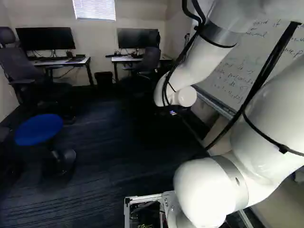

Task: Open the door and move inside

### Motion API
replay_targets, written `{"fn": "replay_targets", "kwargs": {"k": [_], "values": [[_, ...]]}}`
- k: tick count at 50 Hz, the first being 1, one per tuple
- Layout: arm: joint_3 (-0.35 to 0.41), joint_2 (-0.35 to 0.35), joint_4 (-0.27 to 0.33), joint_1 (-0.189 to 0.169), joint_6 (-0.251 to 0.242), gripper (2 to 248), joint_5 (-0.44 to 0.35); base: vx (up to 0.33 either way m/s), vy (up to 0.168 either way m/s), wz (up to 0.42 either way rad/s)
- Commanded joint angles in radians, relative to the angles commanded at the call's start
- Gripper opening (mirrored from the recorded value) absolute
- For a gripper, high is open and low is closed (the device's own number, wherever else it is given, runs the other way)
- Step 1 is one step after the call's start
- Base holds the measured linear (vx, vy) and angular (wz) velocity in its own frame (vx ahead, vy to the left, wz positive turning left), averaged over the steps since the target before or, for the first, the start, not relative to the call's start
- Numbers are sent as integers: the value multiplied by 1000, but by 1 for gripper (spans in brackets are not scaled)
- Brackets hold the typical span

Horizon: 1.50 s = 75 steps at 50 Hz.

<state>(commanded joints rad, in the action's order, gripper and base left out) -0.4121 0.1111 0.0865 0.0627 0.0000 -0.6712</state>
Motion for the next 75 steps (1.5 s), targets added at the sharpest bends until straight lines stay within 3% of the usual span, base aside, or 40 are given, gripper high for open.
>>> {"fn": "replay_targets", "kwargs": {"k": [59, 75], "values": [[-5, -5, 0, 0, 0, 247, 0, 188, 6, -2], [-8, -9, 0, 0, 0, 247, 0, 7, -2, -1]]}}
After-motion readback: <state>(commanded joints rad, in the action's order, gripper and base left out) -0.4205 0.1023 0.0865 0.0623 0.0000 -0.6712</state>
